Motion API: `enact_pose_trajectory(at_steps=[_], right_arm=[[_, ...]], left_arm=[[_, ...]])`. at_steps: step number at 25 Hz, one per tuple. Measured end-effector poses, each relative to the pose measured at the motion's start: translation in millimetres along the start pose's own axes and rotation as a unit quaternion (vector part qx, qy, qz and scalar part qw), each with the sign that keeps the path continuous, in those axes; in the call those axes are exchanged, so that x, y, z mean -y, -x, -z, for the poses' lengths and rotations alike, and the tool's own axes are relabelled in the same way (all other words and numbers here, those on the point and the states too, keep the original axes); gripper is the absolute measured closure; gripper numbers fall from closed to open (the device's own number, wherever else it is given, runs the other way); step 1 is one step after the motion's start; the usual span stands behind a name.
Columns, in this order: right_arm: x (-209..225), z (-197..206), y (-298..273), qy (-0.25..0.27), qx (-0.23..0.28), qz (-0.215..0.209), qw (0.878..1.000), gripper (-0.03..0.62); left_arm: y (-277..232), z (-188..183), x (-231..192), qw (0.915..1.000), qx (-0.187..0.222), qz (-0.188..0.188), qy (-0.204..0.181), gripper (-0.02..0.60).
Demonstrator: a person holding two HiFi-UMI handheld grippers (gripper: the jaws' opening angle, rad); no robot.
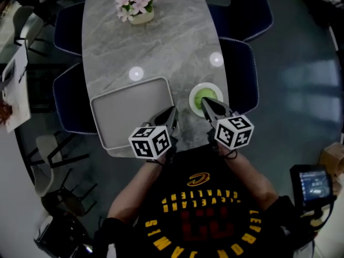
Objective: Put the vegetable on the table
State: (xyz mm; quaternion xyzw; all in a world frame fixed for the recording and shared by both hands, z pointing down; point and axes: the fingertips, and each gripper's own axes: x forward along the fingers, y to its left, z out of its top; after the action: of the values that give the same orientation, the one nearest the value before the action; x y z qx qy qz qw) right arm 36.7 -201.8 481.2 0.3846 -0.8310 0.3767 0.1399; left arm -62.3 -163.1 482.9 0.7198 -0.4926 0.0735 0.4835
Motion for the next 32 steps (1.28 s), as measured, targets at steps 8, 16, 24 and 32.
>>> enact_pose_trajectory(at_steps=[8,16,24,32], right_arm=[[-82,-14,-2,0.031,0.041,-0.047,0.998,0.59],[-147,-35,-4,0.099,0.072,-0.068,0.99,0.591],[-203,-60,5,0.119,0.123,-0.108,0.979,0.59],[-240,-58,9,0.142,0.162,-0.106,0.971,0.589]], left_arm=[[56,-18,0,0.9972,0.025,0.014,-0.07,0.581],[106,-54,5,0.9934,0.071,0.056,-0.07,0.581],[145,-84,6,0.986,0.11,0.087,-0.09,0.581],[164,-85,7,0.9775,0.116,0.109,-0.138,0.581]])
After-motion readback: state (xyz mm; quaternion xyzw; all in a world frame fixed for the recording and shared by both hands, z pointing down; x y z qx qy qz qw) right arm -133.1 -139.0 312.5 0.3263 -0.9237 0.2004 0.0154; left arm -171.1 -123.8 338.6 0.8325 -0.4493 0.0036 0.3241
